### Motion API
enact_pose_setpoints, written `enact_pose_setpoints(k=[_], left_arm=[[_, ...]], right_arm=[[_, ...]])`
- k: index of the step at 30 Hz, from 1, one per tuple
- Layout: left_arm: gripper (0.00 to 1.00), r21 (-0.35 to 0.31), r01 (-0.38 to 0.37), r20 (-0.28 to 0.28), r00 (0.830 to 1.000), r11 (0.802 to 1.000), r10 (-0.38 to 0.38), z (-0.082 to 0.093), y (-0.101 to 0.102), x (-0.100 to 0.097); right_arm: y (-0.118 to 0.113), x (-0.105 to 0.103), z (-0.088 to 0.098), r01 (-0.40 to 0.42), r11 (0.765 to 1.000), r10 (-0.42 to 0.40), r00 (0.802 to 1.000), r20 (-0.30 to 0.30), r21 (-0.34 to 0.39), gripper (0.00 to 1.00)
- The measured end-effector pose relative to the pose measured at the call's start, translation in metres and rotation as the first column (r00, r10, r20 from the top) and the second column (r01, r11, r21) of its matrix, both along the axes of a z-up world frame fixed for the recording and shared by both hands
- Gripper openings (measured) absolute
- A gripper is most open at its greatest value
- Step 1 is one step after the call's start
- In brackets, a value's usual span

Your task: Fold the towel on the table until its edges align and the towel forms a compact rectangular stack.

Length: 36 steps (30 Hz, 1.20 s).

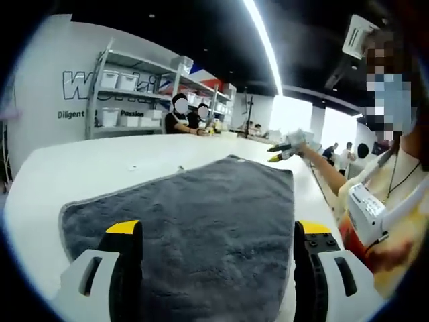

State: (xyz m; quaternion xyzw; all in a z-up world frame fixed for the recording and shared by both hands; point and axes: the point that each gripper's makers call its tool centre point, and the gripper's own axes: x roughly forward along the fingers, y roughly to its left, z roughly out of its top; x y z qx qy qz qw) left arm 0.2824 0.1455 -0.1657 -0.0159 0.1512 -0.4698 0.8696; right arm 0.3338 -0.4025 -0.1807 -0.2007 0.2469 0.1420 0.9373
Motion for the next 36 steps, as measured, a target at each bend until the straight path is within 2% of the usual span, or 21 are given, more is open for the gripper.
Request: enact_pose_setpoints(k=[4, 7, 9, 11, 14, 17, 20, 25, 29, 34, 36], left_arm=[[0.93, 0.044, -0.104, 0.009, 0.995, 0.994, 0.103, -0.007, 0.024, -0.009], [0.94, 0.025, -0.141, -0.01, 0.99, 0.99, 0.142, -0.01, 0.036, -0.022], [0.94, 0.02, -0.154, -0.025, 0.988, 0.988, 0.155, -0.012, 0.042, -0.031], [0.94, 0.031, -0.175, -0.035, 0.984, 0.984, 0.176, -0.016, 0.048, -0.04], [0.94, 0.063, -0.209, -0.038, 0.977, 0.976, 0.211, -0.021, 0.057, -0.052], [0.93, 0.081, -0.224, -0.045, 0.973, 0.971, 0.228, -0.026, 0.06, -0.062], [0.91, 0.106, -0.255, -0.056, 0.963, 0.961, 0.262, -0.031, 0.067, -0.068], [0.9, 0.128, -0.294, -0.074, 0.95, 0.947, 0.305, -0.039, 0.079, -0.082], [0.75, 0.144, -0.262, -0.091, 0.957, 0.954, 0.276, -0.044, 0.08, -0.096], [0.73, 0.147, -0.226, -0.128, 0.961, 0.963, 0.245, -0.049, 0.074, -0.101], [0.71, 0.197, -0.24, -0.148, 0.951, 0.95, 0.271, -0.058, 0.078, -0.099]], right_arm=[[0.012, -0.023, 0.002, -0.05, 0.998, 0.05, 0.999, -0.013, 0.027, 0.69], [0.02, -0.038, 0.003, -0.085, 0.995, 0.086, 0.996, -0.013, 0.046, 0.78], [0.029, -0.047, 0.004, -0.125, 0.988, 0.125, 0.992, 0.002, 0.095, 0.83], [0.033, -0.055, 0.004, -0.148, 0.98, 0.147, 0.989, 0.014, 0.133, 0.89], [0.033, -0.068, 0.001, -0.164, 0.976, 0.163, 0.986, 0.019, 0.144, 1.0], [0.037, -0.081, -0.005, -0.187, 0.971, 0.185, 0.982, 0.028, 0.148, 0.99], [0.043, -0.093, -0.014, -0.225, 0.956, 0.226, 0.974, 0.017, 0.187, 0.99], [0.035, -0.107, -0.028, -0.226, 0.96, 0.231, 0.973, -0.016, 0.168, 0.99], [0.03, -0.112, -0.029, -0.224, 0.957, 0.231, 0.973, -0.013, 0.186, 0.96], [0.031, -0.115, -0.033, -0.254, 0.953, 0.262, 0.965, -0.029, 0.163, 0.95], [0.033, -0.116, -0.034, -0.27, 0.95, 0.278, 0.96, -0.03, 0.159, 0.95]])
